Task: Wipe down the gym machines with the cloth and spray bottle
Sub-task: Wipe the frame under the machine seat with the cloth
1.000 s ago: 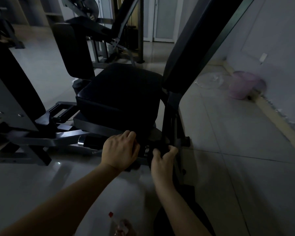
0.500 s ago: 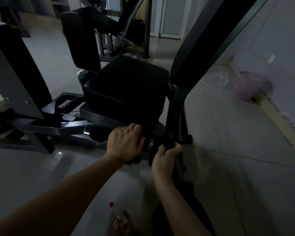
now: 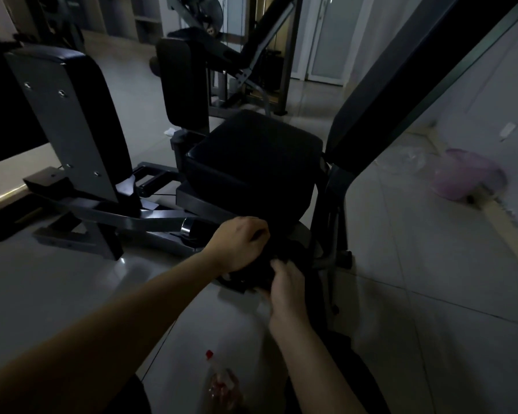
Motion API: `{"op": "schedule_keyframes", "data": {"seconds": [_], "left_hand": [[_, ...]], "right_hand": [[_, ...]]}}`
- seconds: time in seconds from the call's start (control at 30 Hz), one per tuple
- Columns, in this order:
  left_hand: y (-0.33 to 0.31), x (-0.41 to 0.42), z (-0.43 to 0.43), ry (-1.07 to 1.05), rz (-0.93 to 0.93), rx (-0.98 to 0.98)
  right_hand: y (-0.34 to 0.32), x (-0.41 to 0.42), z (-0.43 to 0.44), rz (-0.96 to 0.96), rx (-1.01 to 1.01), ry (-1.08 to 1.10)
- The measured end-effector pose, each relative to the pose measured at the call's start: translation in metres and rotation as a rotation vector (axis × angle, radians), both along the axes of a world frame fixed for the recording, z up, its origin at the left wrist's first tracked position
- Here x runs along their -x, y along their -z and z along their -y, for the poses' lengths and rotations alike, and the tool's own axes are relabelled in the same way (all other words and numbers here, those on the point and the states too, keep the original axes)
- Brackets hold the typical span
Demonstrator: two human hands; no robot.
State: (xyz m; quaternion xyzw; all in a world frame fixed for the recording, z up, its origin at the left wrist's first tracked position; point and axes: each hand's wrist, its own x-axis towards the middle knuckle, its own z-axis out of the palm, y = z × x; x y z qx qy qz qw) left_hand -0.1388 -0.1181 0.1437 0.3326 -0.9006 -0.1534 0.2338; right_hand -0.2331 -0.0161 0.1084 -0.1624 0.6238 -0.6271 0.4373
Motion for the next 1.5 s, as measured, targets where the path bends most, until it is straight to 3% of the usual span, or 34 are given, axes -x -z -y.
{"op": "schedule_keyframes", "data": {"seconds": [0.13, 0.33, 0.5, 0.6, 0.67, 0.83, 1.07, 1.2, 1.3, 1.4, 1.5], "left_hand": [[0.001, -0.005, -0.004, 0.044, -0.003, 0.002], [0.007, -0.005, -0.006, 0.038, -0.015, 0.022], [0.006, -0.003, -0.008, 0.015, 0.008, 0.045], [0.004, -0.002, -0.01, 0.005, 0.014, 0.045], [0.004, -0.002, -0.012, -0.006, 0.019, 0.028], [0.007, 0.001, -0.012, -0.029, 0.044, 0.017], [0.01, 0.007, -0.01, -0.038, 0.065, 0.084], [0.007, 0.009, -0.01, -0.037, 0.085, 0.096], [0.005, 0.008, -0.01, -0.028, 0.092, 0.079], [0.004, 0.007, -0.007, -0.012, 0.09, 0.06], [0.002, 0.007, -0.006, -0.005, 0.092, 0.06]], "right_hand": [[0.006, 0.029, -0.017, -0.396, -0.106, -0.137], [0.016, 0.089, -0.041, -0.587, -0.312, 0.171], [0.033, 0.026, -0.018, -0.715, -0.197, -0.199], [0.034, 0.05, -0.015, -0.844, -0.255, -0.314], [0.038, 0.088, -0.019, -0.841, -0.336, -0.268], [0.043, 0.157, -0.009, -0.49, -0.353, 0.13], [0.04, 0.083, -0.026, -0.4, -0.319, -0.054], [0.023, 0.023, -0.024, -0.51, -0.132, -0.22], [-0.01, 0.036, -0.022, -0.608, -0.119, -0.414], [-0.046, 0.061, -0.022, -0.873, -0.169, -0.568], [-0.072, 0.074, -0.019, -1.08, -0.167, -0.536]]}}
